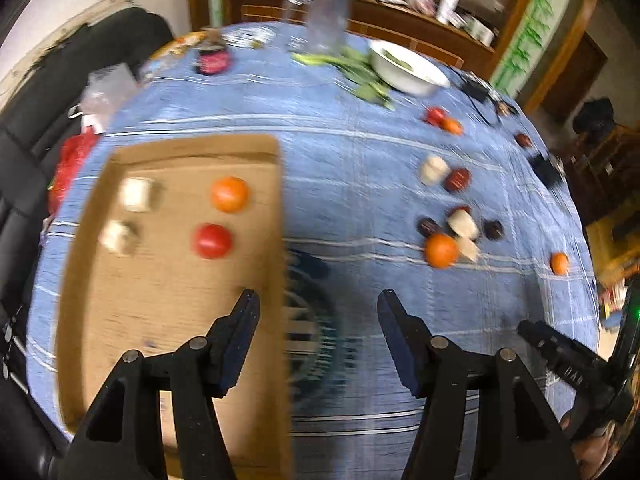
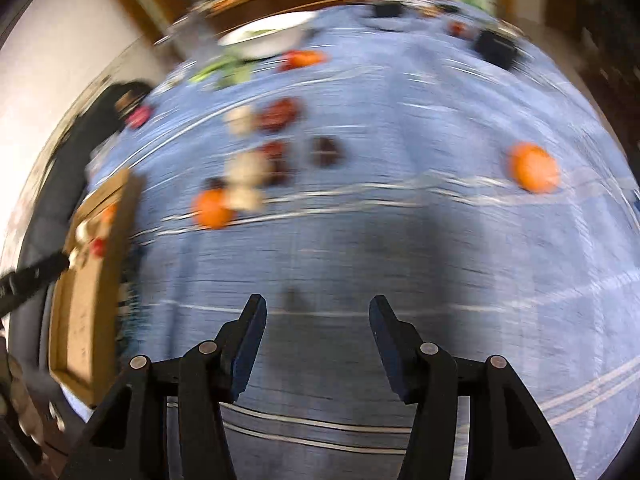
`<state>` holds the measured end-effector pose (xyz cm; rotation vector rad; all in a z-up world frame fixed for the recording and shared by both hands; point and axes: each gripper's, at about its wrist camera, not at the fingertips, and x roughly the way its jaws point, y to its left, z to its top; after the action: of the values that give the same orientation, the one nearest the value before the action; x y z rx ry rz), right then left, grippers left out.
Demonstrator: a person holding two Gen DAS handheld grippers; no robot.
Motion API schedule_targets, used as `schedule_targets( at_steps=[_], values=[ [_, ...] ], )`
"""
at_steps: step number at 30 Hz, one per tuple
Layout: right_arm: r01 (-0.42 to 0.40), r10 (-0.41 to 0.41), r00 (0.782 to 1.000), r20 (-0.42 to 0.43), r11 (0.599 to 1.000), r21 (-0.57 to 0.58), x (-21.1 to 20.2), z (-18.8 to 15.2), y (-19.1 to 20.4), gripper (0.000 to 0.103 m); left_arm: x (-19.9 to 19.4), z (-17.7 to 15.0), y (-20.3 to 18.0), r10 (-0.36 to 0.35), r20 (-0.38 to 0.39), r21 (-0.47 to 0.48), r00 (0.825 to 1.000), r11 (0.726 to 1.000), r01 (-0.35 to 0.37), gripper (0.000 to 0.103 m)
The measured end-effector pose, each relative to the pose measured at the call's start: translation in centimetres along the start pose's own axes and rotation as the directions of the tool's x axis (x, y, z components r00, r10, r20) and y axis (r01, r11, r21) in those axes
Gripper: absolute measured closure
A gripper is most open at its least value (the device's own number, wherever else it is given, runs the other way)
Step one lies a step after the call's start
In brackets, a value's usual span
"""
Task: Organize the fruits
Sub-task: 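Withdraw both tools from the box toward the remaining oranges, then grasp an orange with the left tool while the right tool grasps another orange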
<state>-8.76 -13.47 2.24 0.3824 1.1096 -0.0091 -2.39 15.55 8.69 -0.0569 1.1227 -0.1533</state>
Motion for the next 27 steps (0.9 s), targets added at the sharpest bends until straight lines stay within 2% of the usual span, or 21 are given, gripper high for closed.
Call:
schedule_targets(
  at_steps=[6,14,20,27],
  values=[
    [0.044,-0.047,0.998,0.030,0.995,0.088,-1.5,0.6,-6.1,0.046,2.8,-0.5,-5.7,-0.063,-0.042,0.072,0.997,0.995,0.066,0.043],
    [0.078,-0.085,0.994,0.067,0.991,0.107,-1.6,4.0,-10.5,0.046,6.3,0.6,-9.1,-0.085,-0.033,0.143,0.996,0.986,0.088,0.044],
    [0.102,-0.108,0.989,0.100,0.992,0.070,-0.9,7.0,-10.9,0.046,8.3,1.6,-9.4,-0.102,-0.033,0.126,0.994,0.986,0.105,0.046],
    [0.110,-0.110,0.991,0.073,0.994,0.010,1.4,8.6,-10.1,0.046,10.3,2.5,-9.1,-0.078,-0.051,0.118,0.996,0.990,0.083,0.046]
  ],
)
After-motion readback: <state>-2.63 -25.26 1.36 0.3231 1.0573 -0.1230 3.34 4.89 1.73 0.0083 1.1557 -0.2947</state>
